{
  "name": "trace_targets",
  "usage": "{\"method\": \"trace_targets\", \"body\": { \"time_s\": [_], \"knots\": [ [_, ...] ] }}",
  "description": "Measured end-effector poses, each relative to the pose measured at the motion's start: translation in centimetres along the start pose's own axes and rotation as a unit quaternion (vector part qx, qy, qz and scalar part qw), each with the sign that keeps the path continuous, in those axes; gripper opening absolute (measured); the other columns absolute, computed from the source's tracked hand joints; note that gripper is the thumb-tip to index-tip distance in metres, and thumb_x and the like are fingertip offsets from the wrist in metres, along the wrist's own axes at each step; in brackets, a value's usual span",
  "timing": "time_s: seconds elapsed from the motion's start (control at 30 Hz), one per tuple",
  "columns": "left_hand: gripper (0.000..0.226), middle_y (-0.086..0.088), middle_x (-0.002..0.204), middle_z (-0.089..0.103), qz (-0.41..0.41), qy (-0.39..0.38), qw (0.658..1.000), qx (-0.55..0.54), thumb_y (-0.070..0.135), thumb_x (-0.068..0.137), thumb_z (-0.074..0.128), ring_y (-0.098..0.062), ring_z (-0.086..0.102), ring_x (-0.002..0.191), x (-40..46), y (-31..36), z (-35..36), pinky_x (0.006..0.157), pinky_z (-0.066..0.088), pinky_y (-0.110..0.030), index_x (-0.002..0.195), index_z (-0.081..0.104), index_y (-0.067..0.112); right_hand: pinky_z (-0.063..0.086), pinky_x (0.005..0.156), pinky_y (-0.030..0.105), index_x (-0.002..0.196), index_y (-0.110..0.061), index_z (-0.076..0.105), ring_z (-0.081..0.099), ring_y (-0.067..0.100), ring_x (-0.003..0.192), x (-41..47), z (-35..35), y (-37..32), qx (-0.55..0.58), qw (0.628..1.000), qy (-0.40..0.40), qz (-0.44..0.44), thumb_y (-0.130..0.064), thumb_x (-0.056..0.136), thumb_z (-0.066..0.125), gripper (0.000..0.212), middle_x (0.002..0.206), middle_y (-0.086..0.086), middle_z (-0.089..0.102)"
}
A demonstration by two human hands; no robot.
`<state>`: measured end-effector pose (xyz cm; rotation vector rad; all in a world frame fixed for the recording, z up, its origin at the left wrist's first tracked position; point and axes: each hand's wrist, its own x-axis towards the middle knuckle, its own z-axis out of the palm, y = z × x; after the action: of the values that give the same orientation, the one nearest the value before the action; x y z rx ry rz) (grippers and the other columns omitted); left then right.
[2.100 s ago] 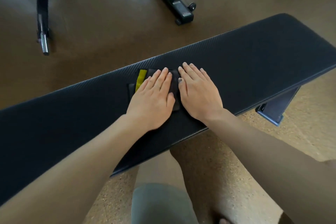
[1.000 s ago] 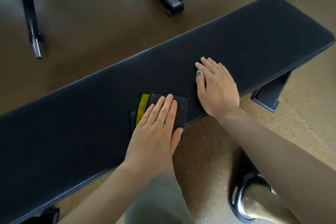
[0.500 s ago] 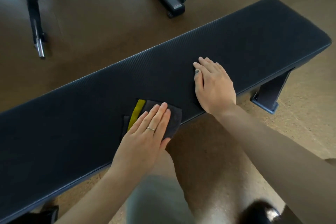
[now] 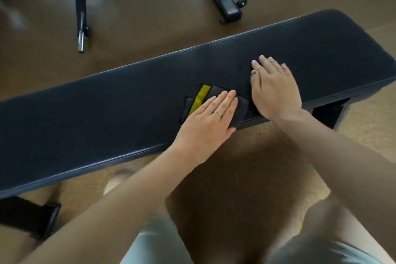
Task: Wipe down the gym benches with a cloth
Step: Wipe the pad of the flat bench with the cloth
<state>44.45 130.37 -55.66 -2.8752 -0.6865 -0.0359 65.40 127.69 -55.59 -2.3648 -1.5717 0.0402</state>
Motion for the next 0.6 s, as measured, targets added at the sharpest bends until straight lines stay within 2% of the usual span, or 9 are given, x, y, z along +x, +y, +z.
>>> {"method": "trace_targets", "body": {
  "time_s": [0.2, 0.37, 0.6],
  "knots": [
    [0.064, -0.003, 0.170, 0.023, -0.055, -0.048, 0.997, -0.019, 0.042, 0.107, 0.042, -0.018, 0.022, 0.156, -5.9, -1.6, -0.8, 0.126, 0.021, -0.037, 0.163, 0.023, 0.014, 0.012, 0.129, 0.046, 0.159, -0.016, 0.033, 0.018, 0.022, 0.157, -0.3, -0.4, 0.0, 0.008, 1.000, -0.018, -0.008, -0.040, 0.110, 0.014, 0.058, 0.168, 0.005, 0.027],
    [0.061, -0.004, 0.169, 0.020, -0.163, -0.044, 0.986, -0.008, 0.043, 0.110, 0.023, -0.019, 0.021, 0.157, -5.9, -0.2, -0.6, 0.127, 0.024, -0.039, 0.162, 0.025, 0.010, 0.011, 0.129, 0.047, 0.159, -0.014, 0.033, 0.018, 0.026, 0.157, -0.5, 0.0, -0.4, 0.001, 1.000, -0.010, -0.017, -0.042, 0.110, 0.012, 0.061, 0.167, 0.008, 0.027],
    [0.065, -0.009, 0.169, 0.026, -0.112, -0.068, 0.991, -0.002, 0.047, 0.110, 0.020, -0.022, 0.025, 0.156, 0.7, 3.0, -1.2, 0.128, 0.020, -0.037, 0.161, 0.028, 0.007, 0.014, 0.128, 0.049, 0.158, -0.013, 0.035, 0.021, 0.028, 0.156, -0.4, 0.0, -0.2, -0.001, 1.000, -0.013, -0.025, -0.042, 0.109, 0.012, 0.061, 0.166, 0.010, 0.030]
  ]
}}
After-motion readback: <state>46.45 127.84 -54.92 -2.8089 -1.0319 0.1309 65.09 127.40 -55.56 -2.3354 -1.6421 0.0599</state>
